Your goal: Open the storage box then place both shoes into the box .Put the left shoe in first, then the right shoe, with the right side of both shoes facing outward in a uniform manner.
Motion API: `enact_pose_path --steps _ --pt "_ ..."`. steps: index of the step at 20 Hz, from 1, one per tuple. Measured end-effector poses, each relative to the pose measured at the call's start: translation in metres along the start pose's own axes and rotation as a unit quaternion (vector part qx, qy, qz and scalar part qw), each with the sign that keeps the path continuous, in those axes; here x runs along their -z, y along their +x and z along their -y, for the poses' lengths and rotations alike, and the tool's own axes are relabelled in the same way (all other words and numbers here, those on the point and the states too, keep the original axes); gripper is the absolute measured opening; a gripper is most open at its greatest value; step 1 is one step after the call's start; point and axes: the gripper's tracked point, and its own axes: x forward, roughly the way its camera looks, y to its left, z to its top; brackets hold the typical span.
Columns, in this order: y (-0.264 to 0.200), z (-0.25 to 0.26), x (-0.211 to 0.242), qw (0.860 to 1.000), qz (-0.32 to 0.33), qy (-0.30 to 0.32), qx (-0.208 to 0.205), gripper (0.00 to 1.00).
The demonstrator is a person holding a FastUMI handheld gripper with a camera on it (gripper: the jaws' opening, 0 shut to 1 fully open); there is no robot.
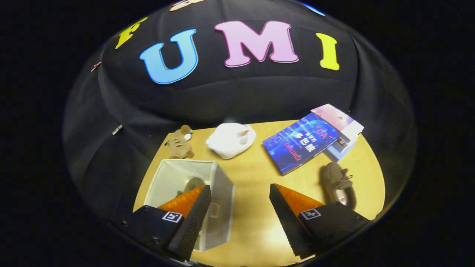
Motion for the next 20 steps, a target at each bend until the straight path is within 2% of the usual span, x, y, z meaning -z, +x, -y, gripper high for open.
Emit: enact_pose_path --steps 7,12,16,20 --pt "-0.005 0.137 0.012 0.999 -0.015 0.007 0.042 0.99" --pt "-0.005 0.229 0.033 0.997 -0.033 -0.013 0.064 0.99" --pt "0.005 0.284 0.057 0.995 -0.05 -0.04 0.071 0.99" --pt "0.025 0.316 0.096 0.993 -0.081 -0.06 0.066 0.99"
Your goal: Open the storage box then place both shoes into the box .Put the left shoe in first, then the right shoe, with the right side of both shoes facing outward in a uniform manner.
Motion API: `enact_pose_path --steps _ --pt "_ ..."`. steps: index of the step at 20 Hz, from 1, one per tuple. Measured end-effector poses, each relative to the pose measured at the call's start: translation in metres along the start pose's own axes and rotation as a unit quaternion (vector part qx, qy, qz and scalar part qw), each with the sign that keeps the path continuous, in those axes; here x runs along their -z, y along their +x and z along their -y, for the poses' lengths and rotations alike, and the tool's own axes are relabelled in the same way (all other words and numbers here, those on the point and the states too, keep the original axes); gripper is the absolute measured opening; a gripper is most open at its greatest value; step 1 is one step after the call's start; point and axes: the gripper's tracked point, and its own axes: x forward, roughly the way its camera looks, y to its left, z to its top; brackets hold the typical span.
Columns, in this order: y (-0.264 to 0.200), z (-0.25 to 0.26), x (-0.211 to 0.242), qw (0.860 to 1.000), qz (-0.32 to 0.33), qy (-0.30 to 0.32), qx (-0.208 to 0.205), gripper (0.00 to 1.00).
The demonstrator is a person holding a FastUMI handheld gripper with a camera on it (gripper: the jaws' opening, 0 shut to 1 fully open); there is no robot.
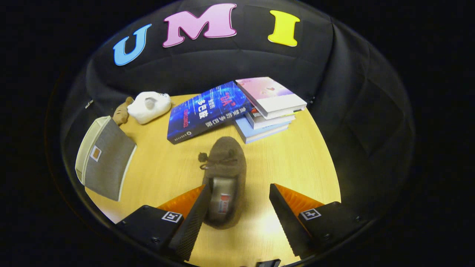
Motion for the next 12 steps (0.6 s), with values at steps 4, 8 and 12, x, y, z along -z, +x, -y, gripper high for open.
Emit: enact_pose_path --steps 4,8,12 --pt "0.036 0.017 0.013 1.0 -0.012 0.012 0.005 0.99" --pt "0.076 0.02 0.003 0.999 -0.012 0.045 -0.004 0.99" --pt "0.104 0.004 0.013 0.997 -0.047 0.062 -0.026 0.93"
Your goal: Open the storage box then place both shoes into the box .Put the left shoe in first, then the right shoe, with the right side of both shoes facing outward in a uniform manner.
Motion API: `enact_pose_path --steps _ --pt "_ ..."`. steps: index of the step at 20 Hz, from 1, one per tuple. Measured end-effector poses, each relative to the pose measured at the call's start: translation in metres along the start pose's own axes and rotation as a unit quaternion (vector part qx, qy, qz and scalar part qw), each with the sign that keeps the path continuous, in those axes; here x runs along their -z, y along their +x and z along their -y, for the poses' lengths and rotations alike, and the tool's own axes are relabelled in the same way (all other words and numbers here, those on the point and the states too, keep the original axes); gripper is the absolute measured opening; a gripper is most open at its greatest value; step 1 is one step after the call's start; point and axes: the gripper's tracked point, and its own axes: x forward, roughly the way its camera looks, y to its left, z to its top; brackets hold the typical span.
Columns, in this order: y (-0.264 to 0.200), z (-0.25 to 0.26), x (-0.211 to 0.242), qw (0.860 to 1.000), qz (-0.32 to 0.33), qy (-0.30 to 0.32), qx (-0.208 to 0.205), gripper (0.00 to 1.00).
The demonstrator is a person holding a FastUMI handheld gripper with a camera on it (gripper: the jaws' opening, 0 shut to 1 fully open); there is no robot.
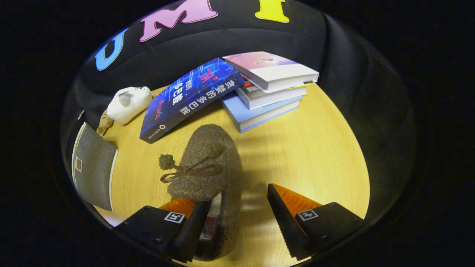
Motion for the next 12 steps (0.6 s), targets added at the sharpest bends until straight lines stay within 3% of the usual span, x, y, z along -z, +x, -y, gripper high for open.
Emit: enact_pose_path --steps 1,5,6,9,11,12 --pt "0.0004 -0.0034 -0.0041 1.0 0.005 0.008 -0.004 0.9" --pt "0.004 -0.0112 -0.0059 1.0 0.004 0.004 -0.004 0.57" --pt "0.0048 -0.0115 -0.0071 1.0 0.004 0.002 -0.003 0.43" --pt "0.0051 -0.0063 -0.0059 1.0 -0.004 0.0 -0.003 0.43" --pt "0.0056 -0.0033 -0.0064 1.0 -0.006 0.009 -0.005 0.23" --pt "0.0059 -0.0024 -0.0089 1.0 -0.001 0.011 -0.003 0.17"
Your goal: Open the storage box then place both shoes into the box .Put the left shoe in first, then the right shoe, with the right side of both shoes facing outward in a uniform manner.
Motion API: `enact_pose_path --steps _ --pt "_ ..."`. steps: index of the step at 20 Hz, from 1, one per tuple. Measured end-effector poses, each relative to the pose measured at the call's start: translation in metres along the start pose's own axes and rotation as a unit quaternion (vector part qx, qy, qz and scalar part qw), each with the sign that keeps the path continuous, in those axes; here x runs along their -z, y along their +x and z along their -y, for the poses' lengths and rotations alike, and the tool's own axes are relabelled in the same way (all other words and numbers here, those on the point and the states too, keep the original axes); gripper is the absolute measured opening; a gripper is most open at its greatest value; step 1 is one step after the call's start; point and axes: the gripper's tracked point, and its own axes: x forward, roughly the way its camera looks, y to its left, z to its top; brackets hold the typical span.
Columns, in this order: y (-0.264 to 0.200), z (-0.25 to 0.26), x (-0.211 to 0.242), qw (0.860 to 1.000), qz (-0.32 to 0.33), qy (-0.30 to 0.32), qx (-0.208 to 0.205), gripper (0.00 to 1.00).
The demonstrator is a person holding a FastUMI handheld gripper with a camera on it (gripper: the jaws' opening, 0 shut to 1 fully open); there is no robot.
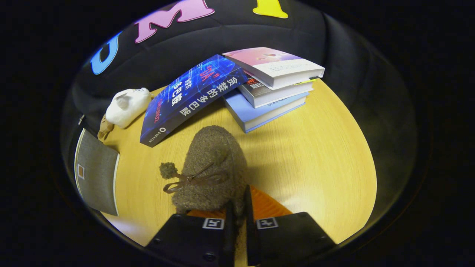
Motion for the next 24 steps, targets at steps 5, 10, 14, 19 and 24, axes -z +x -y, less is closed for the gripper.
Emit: enact_pose_path --steps 5,10,14,19,24 --pt "-0.003 0.0 0.001 1.0 -0.005 0.014 -0.005 0.07" --pt "-0.031 -0.017 -0.018 0.996 0.009 0.085 -0.03 0.06" --pt "-0.064 -0.044 -0.027 0.993 0.017 0.105 -0.04 0.06" --pt "-0.101 -0.094 -0.036 0.995 0.03 0.088 -0.039 0.06" --pt "-0.139 -0.184 -0.049 0.993 0.036 0.078 -0.077 0.06"
